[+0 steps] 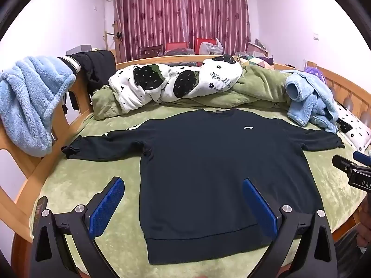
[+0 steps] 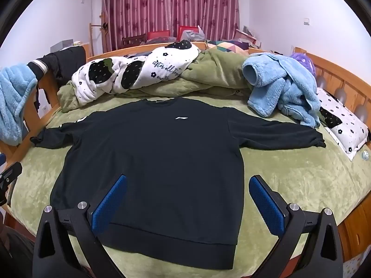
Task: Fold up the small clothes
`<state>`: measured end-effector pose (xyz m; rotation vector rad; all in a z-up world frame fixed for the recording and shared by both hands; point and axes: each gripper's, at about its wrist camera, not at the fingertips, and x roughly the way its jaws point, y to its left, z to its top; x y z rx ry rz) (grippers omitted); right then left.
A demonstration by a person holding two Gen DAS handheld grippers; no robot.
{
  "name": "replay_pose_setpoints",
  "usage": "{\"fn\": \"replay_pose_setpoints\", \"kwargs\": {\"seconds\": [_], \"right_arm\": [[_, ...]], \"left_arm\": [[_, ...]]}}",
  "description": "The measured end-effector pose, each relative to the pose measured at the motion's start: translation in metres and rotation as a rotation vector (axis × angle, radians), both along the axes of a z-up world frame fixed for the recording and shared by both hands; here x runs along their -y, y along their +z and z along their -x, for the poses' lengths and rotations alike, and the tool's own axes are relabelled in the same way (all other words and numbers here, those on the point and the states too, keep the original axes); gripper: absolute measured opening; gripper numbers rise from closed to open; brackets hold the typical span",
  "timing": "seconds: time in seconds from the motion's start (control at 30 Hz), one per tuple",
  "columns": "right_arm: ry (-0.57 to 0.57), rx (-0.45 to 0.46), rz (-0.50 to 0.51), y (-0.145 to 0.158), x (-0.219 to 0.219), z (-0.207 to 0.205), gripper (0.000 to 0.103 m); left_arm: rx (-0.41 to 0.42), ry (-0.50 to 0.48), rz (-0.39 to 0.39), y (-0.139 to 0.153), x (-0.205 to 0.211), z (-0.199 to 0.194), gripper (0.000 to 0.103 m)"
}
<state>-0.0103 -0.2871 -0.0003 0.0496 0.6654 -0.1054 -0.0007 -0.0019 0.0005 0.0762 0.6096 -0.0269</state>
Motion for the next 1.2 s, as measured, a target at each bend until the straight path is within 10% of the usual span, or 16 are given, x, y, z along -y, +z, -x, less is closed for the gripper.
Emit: {"fn": "replay_pose_setpoints", "kwargs": {"seconds": [1.2], "right_arm": [[-0.045,-0.002,-0.029,0.005,0.011,0.002,0.103]], "left_arm": [[0.010,-0.001,0.020,0.001,-0.005,0.002,0.103]]}}
